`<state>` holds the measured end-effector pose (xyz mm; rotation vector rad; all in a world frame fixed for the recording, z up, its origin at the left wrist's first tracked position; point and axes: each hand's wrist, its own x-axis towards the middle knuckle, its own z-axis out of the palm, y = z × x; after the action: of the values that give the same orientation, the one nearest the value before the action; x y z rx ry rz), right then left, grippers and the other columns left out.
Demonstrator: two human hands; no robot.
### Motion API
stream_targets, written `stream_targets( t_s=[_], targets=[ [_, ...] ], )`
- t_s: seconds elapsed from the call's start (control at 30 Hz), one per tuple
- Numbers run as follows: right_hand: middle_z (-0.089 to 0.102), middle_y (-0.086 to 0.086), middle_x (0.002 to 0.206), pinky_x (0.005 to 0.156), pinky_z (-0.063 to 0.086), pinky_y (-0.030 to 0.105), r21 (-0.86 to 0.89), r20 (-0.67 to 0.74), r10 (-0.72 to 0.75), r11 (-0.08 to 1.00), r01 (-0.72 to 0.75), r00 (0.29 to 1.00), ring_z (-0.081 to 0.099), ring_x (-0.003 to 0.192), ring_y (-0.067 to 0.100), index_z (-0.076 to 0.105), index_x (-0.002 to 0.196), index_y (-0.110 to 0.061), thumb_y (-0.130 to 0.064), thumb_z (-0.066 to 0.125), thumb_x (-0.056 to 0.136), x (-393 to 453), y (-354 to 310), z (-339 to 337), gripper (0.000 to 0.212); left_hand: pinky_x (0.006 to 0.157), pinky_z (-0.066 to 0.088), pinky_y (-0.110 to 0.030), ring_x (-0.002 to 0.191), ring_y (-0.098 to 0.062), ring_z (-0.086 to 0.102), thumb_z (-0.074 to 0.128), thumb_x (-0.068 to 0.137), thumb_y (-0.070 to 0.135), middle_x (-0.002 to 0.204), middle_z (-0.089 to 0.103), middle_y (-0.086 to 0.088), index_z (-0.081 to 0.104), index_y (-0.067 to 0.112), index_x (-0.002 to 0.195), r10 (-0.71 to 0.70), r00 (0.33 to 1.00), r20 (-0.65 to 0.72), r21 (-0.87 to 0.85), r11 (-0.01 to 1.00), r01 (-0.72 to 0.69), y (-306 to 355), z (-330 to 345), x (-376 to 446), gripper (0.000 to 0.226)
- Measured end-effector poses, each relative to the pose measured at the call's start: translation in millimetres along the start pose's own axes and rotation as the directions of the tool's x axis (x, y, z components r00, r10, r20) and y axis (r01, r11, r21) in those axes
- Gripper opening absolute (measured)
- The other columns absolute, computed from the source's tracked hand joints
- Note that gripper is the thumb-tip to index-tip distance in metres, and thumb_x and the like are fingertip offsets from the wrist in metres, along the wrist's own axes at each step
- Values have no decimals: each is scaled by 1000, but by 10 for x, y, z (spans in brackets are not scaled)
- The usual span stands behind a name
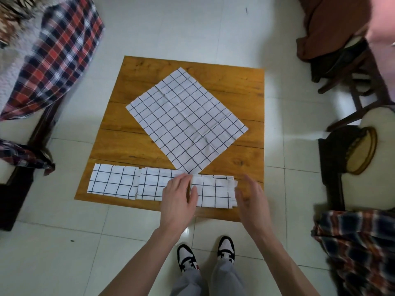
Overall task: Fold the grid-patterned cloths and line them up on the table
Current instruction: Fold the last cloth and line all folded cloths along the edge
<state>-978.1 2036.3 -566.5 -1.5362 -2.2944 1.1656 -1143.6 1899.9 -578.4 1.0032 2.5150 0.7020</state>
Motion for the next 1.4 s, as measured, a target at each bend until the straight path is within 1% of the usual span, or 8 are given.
stream_targets(
  t_s=[0.1, 0.2, 0.3, 0.53, 0.8, 1.03, 1.27, 1.4],
  targets=[
    [51, -7, 154, 103, 56, 51, -71, -43, -126, 990, 123, 991, 65, 123, 21, 37, 155, -35, -48, 48, 105, -234, -332, -298, 53, 112, 46, -42, 132, -16, 52, 38, 106, 44, 143, 60, 1, 61, 16, 141, 94, 995, -35, 20, 995, -93, 267, -382, -102, 51],
    [45, -2, 161, 117, 43, 48, -201, -79, -256, 951, 237, 963, 46, 146, 21, 39, 158, -24, -46, 43, 109, -444, -610, -595, 54, 116, 42, -42, 135, -20, 52, 38, 108, 43, 145, 59, -2, 59, 14, 143, 161, 985, -58, 51, 986, -158, 537, -750, -220, 51],
    [42, 2, 163, 123, 34, 46, -312, -95, -366, 894, 322, 926, 37, 153, 22, 40, 158, -17, -46, 43, 107, -585, -839, -891, 59, 115, 45, -45, 135, -25, 53, 38, 107, 42, 145, 59, -5, 59, 12, 144, 234, 967, -97, 98, 970, -224, 781, -1082, -300, 52],
    [37, 3, 166, 125, 21, 43, -409, -171, -428, 851, 331, 888, 22, 154, 15, 37, 159, -17, -54, 38, 108, -834, -1215, -1537, 64, 112, 48, -50, 134, -29, 57, 39, 106, 44, 142, 64, -8, 62, 12, 140, 338, 925, -175, 265, 921, -287, 1279, -1669, -383, 52],
    [38, 3, 166, 126, 24, 46, -429, -154, -489, 816, 388, 859, 31, 155, 21, 36, 161, -19, -61, 30, 109, -624, -1262, -2029, 66, 110, 49, -51, 132, -29, 56, 40, 106, 43, 139, 64, -10, 62, 11, 139, 389, 885, -255, 283, 906, -316, 1842, -1770, -312, 51],
    [41, 2, 164, 127, 29, 44, -373, -82, -566, 781, 502, 820, 33, 155, 19, 39, 159, -19, -62, 26, 110, -64, -979, -2718, 67, 107, 50, -52, 131, -31, 57, 41, 106, 43, 139, 64, -11, 62, 10, 139, 321, 897, -303, 301, 926, -229, 2593, -1472, -21, 51],
    [38, -5, 166, 128, 6, 30, -373, 25, -633, 713, 594, 774, 27, 157, 13, 36, 161, -25, -66, 23, 108, 720, -769, -3597, 69, 106, 50, -53, 131, -33, 57, 42, 106, 43, 139, 63, -12, 60, 10, 140, 205, 889, -410, 294, 952, -84, 3546, -1091, 256, 50],
    [38, -4, 166, 130, 12, 33, -344, 44, -677, 680, 647, 735, 26, 157, 14, 36, 161, -23, -67, 22, 108, 1117, -743, -4004, 71, 108, 48, -53, 132, -32, 55, 43, 106, 42, 141, 62, -12, 59, 10, 140, 161, 879, -449, 288, 957, -28, 3976, -1030, 429, 50]
  ],
)
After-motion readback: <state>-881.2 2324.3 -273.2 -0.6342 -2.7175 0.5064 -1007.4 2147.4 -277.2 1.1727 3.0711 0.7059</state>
